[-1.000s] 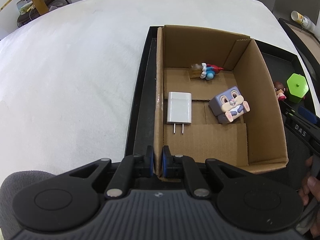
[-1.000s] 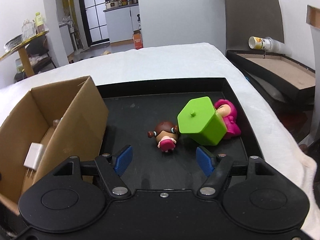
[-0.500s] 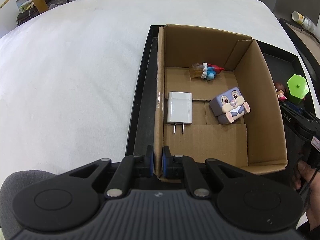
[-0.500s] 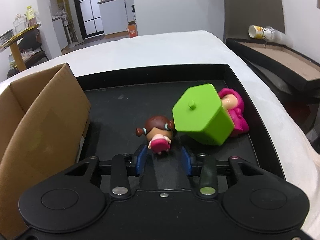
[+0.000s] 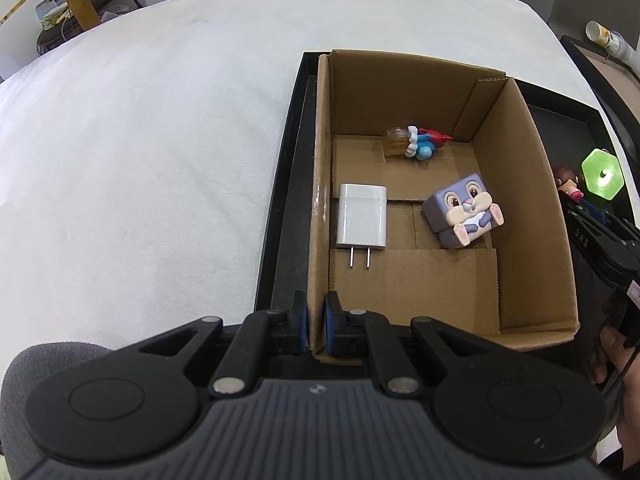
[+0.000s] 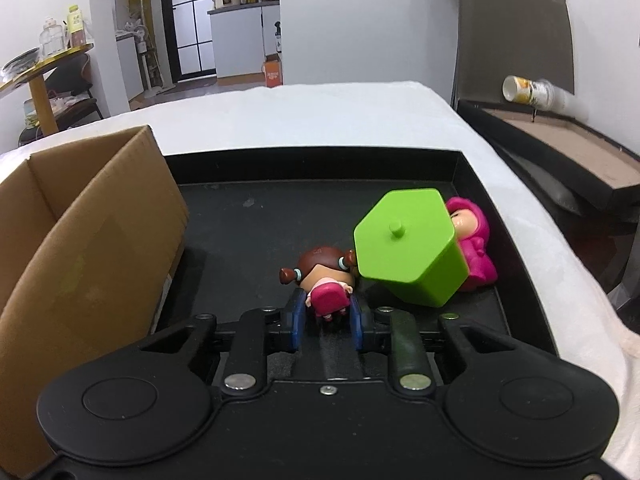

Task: Organize rigid objects
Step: 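Close the right gripper on the brown-haired doll and lift, then carry the doll with the right gripper over the box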

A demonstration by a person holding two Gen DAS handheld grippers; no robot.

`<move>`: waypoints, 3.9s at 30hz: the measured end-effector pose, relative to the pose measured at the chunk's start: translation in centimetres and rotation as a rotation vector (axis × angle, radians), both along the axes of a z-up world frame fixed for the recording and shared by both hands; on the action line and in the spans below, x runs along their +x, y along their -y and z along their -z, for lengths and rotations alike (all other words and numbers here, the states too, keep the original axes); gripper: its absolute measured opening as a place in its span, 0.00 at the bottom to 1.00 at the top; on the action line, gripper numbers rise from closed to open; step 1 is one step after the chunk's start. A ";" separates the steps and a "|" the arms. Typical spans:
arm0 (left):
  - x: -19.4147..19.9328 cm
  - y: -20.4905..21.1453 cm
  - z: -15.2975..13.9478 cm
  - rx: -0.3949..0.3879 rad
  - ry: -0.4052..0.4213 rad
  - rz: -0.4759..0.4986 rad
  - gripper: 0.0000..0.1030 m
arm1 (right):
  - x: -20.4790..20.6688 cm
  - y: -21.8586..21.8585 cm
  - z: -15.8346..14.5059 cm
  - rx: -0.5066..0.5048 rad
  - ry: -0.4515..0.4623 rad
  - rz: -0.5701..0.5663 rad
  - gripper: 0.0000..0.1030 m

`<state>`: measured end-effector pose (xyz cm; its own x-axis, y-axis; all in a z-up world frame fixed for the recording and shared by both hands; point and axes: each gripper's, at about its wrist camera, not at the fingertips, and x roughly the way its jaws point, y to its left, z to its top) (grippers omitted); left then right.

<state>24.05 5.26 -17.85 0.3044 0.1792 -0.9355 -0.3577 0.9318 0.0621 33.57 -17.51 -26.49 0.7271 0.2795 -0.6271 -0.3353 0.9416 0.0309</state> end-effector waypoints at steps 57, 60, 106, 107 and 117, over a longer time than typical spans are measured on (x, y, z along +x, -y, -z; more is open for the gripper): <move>0.1 0.2 0.0 0.004 0.009 -0.007 0.08 | -2.1 1.6 0.2 0.108 -0.189 0.097 0.57; 0.1 0.2 0.1 0.006 0.008 -0.011 0.08 | -2.1 0.9 0.3 0.077 -0.180 0.088 0.54; -1.2 -1.2 -0.8 -0.110 0.085 -0.033 0.09 | -6.7 -1.4 -11.9 -0.043 -0.105 0.108 0.43; -1.2 -1.3 -0.8 -0.115 0.088 -0.035 0.09 | -6.7 -1.6 -12.1 -0.042 -0.099 0.110 0.43; -1.7 -2.2 -0.6 -0.166 0.110 -0.049 0.11 | -6.0 -4.3 -13.7 -0.035 -0.075 0.103 0.43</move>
<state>22.37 7.45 -17.21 0.4009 0.0430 -0.9151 -0.3994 0.9072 -0.1324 27.54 -13.25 -12.75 0.7017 0.1829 -0.6886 -0.2346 0.9719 0.0190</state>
